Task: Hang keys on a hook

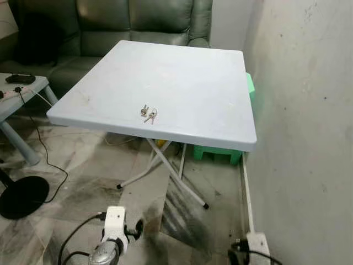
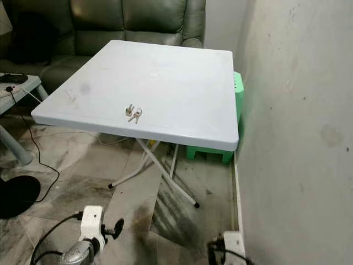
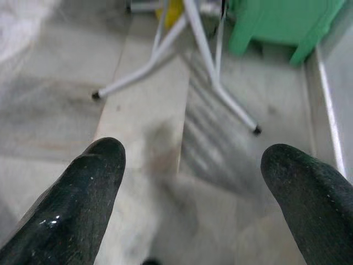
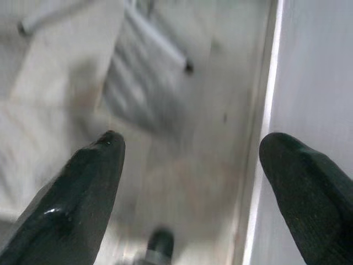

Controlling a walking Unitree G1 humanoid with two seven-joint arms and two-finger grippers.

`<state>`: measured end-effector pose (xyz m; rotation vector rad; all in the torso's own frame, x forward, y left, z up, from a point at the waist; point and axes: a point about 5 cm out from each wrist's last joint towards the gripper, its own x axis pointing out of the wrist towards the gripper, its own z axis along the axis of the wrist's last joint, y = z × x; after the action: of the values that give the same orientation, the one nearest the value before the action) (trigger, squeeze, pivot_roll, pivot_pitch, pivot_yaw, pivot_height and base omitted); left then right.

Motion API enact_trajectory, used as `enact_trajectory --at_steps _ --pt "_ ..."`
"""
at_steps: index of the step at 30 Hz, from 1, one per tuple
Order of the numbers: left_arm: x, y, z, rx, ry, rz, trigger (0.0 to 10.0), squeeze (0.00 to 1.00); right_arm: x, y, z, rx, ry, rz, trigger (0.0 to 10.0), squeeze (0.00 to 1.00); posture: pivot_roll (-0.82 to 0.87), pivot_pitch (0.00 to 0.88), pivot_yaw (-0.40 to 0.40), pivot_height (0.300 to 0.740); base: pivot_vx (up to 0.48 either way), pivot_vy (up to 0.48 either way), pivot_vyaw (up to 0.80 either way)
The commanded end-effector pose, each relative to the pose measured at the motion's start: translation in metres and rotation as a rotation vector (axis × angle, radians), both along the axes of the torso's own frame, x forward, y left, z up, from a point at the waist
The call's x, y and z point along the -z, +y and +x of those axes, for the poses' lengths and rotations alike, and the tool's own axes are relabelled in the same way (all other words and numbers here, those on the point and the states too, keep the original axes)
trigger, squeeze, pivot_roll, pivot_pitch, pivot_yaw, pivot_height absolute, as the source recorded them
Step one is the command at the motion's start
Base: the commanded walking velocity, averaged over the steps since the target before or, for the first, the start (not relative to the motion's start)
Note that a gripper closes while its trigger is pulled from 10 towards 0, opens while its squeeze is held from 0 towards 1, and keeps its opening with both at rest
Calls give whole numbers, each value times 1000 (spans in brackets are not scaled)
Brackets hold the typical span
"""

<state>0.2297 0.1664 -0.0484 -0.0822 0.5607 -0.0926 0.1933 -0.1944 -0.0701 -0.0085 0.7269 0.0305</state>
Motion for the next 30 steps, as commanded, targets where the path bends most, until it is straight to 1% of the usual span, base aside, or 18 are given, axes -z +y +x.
enact_trajectory --at_steps 1,2,4,5,7,8,9,11,14,15,19,21,22,23,26,27,28,30 --pt "-12 4 12 1 -90 -7 10000 0 -13 1 16 -12 -108 15 10000 0 -3 48 3 740 0 0 0" --pt "-18 4 17 5 -138 -12 10000 0 -19 3 25 -22 -164 19 10000 0 -5 52 2 740 0 0 0" --pt "-25 4 23 8 -188 -24 10000 0 -26 5 32 -35 -216 27 10000 0 -5 57 3 740 0 0 0" --pt "-33 4 28 17 -244 -10 10000 0 -32 9 38 -51 -266 30 10000 0 -5 57 3 740 0 0 0" --pt "-41 3 33 26 -305 -16 10000 0 -39 13 44 -64 -318 40 10000 0 -1 61 1 740 0 0 0" --pt "-49 4 37 40 -367 -2 10000 0 -45 16 49 -76 -368 50 10000 0 0 64 -1 740 0 0 0" --pt "-51 4 37 44 -383 4 10000 0 -47 17 50 -79 -380 51 10000 0 0 64 -1 740 0 0 0" --pt "-62 11 38 1 -461 -37 10000 0 -59 22 56 -86 -472 71 10000 0 -10 69 0 740 0 0 0" --pt "-66 14 36 -15 -492 -53 10000 0 -67 24 57 -89 -528 80 10000 0 -12 70 0 740 0 0 0" --pt "-73 16 33 -27 -529 -71 10000 0 -77 27 57 -111 -591 83 10000 0 -14 73 0 740 0 0 0" --pt "-87 15 32 -5 -591 -49 10000 0 -91 29 56 -120 -661 98 10000 0 -13 80 -3 740 0 0 0" --pt "-95 14 35 2 -613 -60 10000 0 -100 29 59 -125 -693 97 10000 0 -11 84 -5 740 0 0 0" --pt "-102 13 39 7 -626 -76 10000 0 -109 28 63 -125 -721 99 10000 0 -11 84 -5 740 0 0 0" --pt "-106 13 42 9 -634 -73 10000 0 -114 28 66 -122 -735 97 10000 0 -11 84 -5 740 0 0 0" --pt "-119 13 48 13 -656 -80 10000 0 -130 25 75 -124 -780 90 10000 0 -15 92 -3 740 0 0 0" --pt "-125 13 49 17 -663 -86 10000 0 -138 24 77 -119 -802 89 10000 0 -17 93 -2 740 0 0 0" --pt "-125 13 49 17 -663 -86 10000 0 -138 24 77 -119 -802 89 10000 0 -17 93 -2 740 0 0 0" --pt "-130 12 48 15 -666 -93 10000 0 -148 23 77 -117 -826 89 10000 0 -16 93 -1 740 0 0 0"
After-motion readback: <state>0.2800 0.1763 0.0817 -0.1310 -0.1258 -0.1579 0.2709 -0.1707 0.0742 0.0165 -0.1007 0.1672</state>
